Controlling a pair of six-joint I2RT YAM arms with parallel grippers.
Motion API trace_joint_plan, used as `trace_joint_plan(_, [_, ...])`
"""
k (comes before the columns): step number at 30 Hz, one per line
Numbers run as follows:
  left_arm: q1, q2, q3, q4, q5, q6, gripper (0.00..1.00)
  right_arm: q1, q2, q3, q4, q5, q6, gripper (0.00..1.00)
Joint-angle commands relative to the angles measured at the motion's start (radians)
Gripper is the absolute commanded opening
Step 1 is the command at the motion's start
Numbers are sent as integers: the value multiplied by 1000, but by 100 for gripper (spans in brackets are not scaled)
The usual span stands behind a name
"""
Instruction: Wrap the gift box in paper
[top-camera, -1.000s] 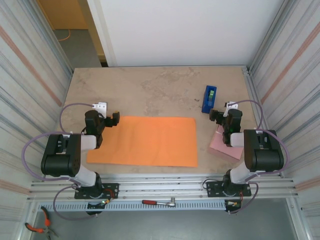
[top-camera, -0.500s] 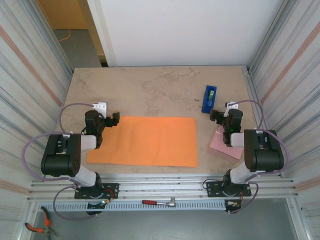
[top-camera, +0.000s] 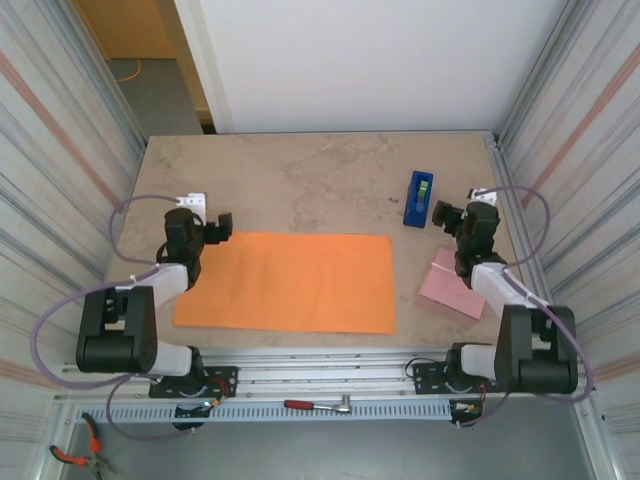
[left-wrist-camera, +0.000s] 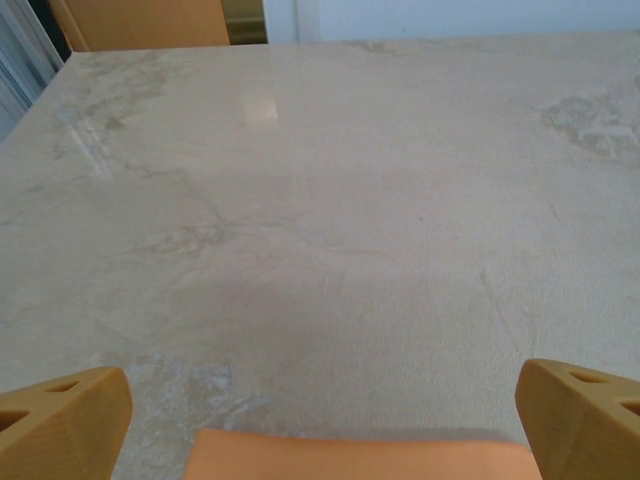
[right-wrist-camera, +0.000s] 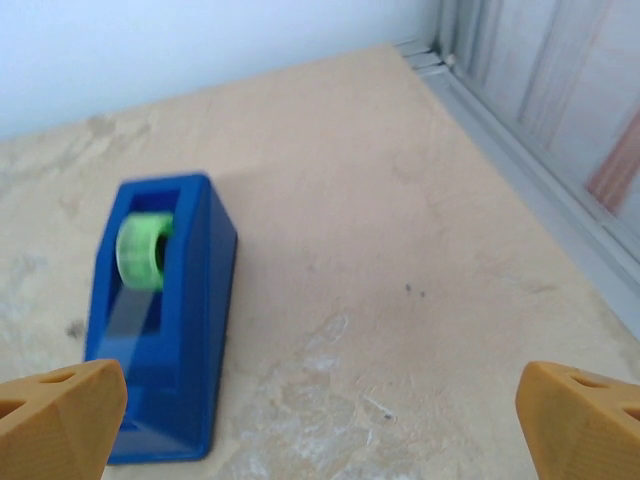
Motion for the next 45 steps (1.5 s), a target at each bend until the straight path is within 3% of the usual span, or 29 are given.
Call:
trace_joint_plan(1, [0,-67,63,-111,-30,-50,99,-11,-74,121,-392,7,193,99])
trace_joint_plan(5, [-3,-92,157,-271,-1,-147,99,-9,-130,197,-635,-159,256,98])
trace_joint_plan(8, [-28,-100,203,-353,45,-209,99,3,-204,190,-764,-203,324,98])
trace_joint_plan(14, [-152,-104,283,-475,35,-251,99,42,-338,154,-973,-214,455,98])
trace_joint_plan(20, [-281,-66,351,-542,16,-272,99,166,-367,157,-1093,-148,526,99])
trace_joint_plan(27, [-356,5,397,-563,25,-300,99,197,-285,147,-1057,-152,563,98])
trace_joint_plan(36, [-361,10,412,-560,80,-310,99,176,-242,92,-935,-177,616,98])
trace_joint_plan(45, [-378,23,429,-547,122,-340,99,118,-86,95,-795,-269,588,98])
